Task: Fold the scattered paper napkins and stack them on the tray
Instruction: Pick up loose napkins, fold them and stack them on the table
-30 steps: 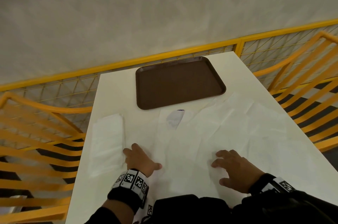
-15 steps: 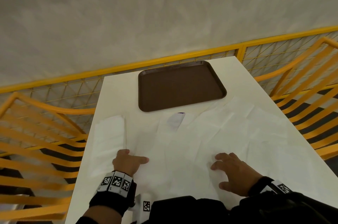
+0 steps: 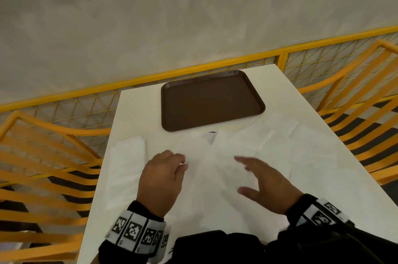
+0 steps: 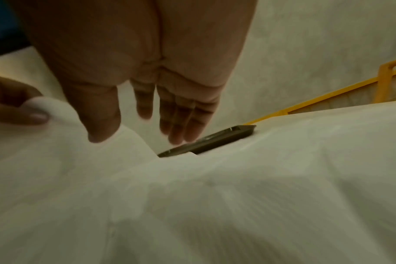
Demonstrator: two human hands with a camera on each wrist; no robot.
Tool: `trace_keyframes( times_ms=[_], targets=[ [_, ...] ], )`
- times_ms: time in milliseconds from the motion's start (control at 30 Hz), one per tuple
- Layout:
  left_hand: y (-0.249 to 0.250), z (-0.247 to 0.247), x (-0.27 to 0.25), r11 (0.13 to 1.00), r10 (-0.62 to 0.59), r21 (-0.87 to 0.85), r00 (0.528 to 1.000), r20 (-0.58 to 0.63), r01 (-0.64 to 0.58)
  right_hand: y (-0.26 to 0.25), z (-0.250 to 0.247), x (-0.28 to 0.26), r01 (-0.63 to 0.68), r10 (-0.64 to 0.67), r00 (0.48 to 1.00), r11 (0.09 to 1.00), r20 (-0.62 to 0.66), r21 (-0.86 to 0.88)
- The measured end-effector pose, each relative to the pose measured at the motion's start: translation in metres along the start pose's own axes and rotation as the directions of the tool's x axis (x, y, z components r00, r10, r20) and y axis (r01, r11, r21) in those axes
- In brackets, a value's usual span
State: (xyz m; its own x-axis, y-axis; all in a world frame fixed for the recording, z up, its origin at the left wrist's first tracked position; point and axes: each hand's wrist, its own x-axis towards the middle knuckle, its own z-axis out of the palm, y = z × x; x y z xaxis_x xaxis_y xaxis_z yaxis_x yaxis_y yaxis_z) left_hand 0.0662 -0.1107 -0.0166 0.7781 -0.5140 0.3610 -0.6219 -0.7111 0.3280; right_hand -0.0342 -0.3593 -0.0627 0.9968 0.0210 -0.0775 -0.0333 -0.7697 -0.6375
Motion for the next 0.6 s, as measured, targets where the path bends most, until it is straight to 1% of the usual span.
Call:
trace_keyframes(
  times_ms=[33,100,167,200,267,300,333,367,400,433,467,500,533,567,600],
  targets=[
    [0.006,-0.011,0.007,0.995,0.102,0.002,0.994,0.043,-0.102,-0.009,-0.006,0.008,0.036,-0.035,0.998,0.999,-0.061,0.017],
    [0.02,-0.037,0.022,0.969,0.246,0.003,0.96,0.133,-0.248,-0.027,-0.021,0.025,0.102,-0.1,0.984,0.995,-0.144,0.005],
    [0.029,-0.06,0.035,0.939,0.339,-0.01,0.923,0.18,-0.343,-0.046,-0.038,0.041,0.153,-0.151,0.974,0.988,-0.171,-0.003],
    [0.031,-0.069,0.039,0.93,0.365,-0.027,0.913,0.184,-0.366,-0.055,-0.047,0.046,0.162,-0.157,0.974,0.987,-0.163,0.015],
    [0.033,-0.083,0.046,0.929,0.369,-0.094,0.915,0.16,-0.358,-0.07,-0.063,0.053,0.174,-0.163,0.977,0.982,-0.14,0.071],
    [0.033,-0.088,0.048,0.934,0.343,-0.158,0.93,0.135,-0.321,-0.075,-0.07,0.054,0.182,-0.168,0.977,0.977,-0.132,0.108],
    [0.033,-0.094,0.05,0.934,0.285,-0.253,0.952,0.108,-0.251,-0.078,-0.076,0.054,0.188,-0.169,0.978,0.967,-0.122,0.169],
    [0.03,-0.097,0.052,0.915,0.204,-0.372,0.974,0.097,-0.154,-0.081,-0.081,0.052,0.18,-0.157,0.981,0.952,-0.112,0.248],
    [0.026,-0.099,0.052,0.864,0.105,-0.503,0.986,0.126,-0.027,-0.084,-0.086,0.05,0.165,-0.137,0.985,0.93,-0.106,0.329],
    [0.019,-0.098,0.052,0.767,0.012,-0.632,0.982,0.188,0.111,-0.085,-0.089,0.048,0.145,-0.11,0.988,0.9,-0.106,0.41],
    [0.009,-0.093,0.051,0.621,-0.056,-0.748,0.964,0.259,0.237,-0.085,-0.092,0.047,0.121,-0.076,0.991,0.855,-0.109,0.504],
    [-0.001,-0.085,0.048,0.451,-0.112,-0.823,0.937,0.332,0.346,-0.084,-0.094,0.045,0.099,-0.043,0.993,0.792,-0.107,0.603],
    [-0.01,-0.075,0.044,0.282,-0.152,-0.856,0.902,0.405,0.432,-0.083,-0.094,0.044,0.079,-0.01,0.995,0.717,-0.102,0.693],
    [-0.016,-0.064,0.038,0.156,-0.163,-0.86,0.872,0.462,0.485,-0.08,-0.092,0.043,0.059,0.019,0.995,0.647,-0.094,0.76],
    [-0.017,-0.054,0.032,0.087,-0.161,-0.852,0.851,0.499,0.516,-0.077,-0.09,0.042,0.038,0.049,0.995,0.597,-0.084,0.801]
  ],
)
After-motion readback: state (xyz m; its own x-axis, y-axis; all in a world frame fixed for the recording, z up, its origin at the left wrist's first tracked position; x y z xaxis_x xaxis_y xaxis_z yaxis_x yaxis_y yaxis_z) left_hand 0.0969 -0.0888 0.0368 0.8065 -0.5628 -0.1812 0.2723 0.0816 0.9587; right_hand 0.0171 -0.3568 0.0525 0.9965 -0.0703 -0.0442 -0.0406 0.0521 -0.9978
